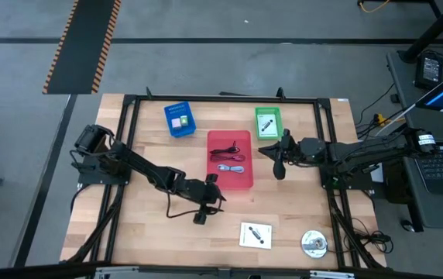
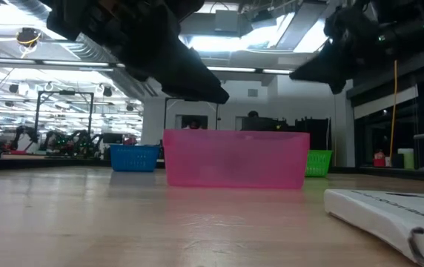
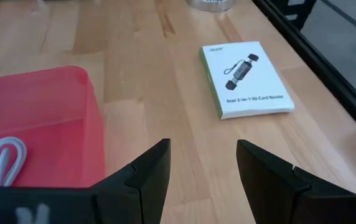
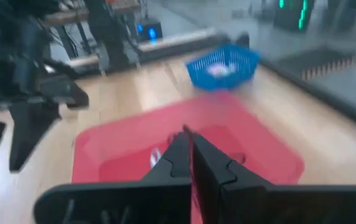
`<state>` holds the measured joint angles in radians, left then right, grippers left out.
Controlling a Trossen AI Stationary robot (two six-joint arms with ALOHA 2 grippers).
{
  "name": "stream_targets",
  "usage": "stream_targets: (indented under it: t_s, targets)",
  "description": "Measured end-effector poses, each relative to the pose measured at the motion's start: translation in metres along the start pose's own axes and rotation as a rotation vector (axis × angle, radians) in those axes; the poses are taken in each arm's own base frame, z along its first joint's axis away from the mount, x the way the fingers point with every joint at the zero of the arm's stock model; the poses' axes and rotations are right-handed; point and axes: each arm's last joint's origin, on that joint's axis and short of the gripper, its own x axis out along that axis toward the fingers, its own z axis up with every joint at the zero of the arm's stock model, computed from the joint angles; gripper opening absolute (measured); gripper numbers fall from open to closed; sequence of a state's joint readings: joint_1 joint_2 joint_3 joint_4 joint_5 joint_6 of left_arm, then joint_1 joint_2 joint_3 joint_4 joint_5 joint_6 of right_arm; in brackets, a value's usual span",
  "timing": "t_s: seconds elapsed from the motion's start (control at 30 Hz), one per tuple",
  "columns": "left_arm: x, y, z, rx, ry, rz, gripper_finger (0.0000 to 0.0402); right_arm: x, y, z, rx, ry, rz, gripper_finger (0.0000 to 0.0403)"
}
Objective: Pick and place items into bin
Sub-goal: Put the card reader box into the green bin
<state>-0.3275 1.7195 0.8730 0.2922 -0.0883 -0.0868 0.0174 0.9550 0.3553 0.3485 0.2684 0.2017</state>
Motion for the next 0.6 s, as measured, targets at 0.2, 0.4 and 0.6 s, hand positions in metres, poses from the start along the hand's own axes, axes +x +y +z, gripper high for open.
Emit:
stream_targets:
  t_s: [0.2, 0.4, 0.6]
  targets:
    - [0.0, -0.003, 0.003, -0.03, -0.029, -0.004, 0.0178, -0.003, 0.005, -0.013, 0.08, 0.123, 0.014, 0.0]
    - [-0.001, -0.012, 0.003, -0.017, -0.047, 0.034, 0.0178, -0.013, 0.037, -0.014, -0.054, 0.089, 0.2, 0.0]
    - [-0.003, -0.019, 0.003, -0.008, -0.062, 0.058, 0.0178, -0.03, 0.069, -0.006, -0.096, 0.048, 0.331, 0.0]
